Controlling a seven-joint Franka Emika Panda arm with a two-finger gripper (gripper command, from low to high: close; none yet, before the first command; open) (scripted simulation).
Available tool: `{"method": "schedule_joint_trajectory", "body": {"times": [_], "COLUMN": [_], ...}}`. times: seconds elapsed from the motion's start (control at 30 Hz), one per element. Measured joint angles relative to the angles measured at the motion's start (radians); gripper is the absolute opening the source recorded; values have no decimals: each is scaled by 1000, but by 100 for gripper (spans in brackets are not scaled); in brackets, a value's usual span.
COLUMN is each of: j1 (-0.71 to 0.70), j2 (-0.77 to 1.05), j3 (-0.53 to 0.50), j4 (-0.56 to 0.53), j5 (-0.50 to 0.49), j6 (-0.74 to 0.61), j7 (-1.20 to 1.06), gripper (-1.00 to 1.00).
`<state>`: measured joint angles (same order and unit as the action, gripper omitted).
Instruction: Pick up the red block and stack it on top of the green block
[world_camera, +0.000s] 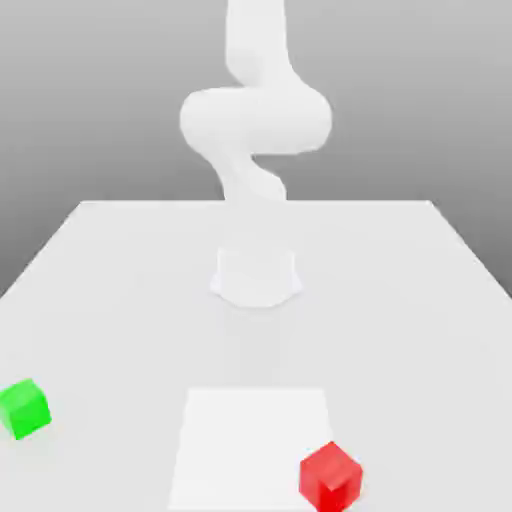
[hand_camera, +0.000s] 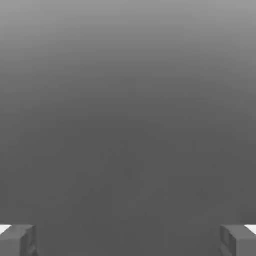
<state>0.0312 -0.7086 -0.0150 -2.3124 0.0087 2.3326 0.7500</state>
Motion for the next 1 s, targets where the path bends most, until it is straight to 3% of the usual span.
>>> {"method": "schedule_joint_trajectory", "body": {"times": [0.53, 0.83, 1.0], "j1": [142, 179, 175], "j2": [587, 909, 1090], "j3": [-37, -22, -13], "j4": [-79, -123, -104], "j5": [63, 19, 21], "j6": [209, 328, 465], "j7": [-326, -449, -467], "gripper": [0, 0, 0]}}
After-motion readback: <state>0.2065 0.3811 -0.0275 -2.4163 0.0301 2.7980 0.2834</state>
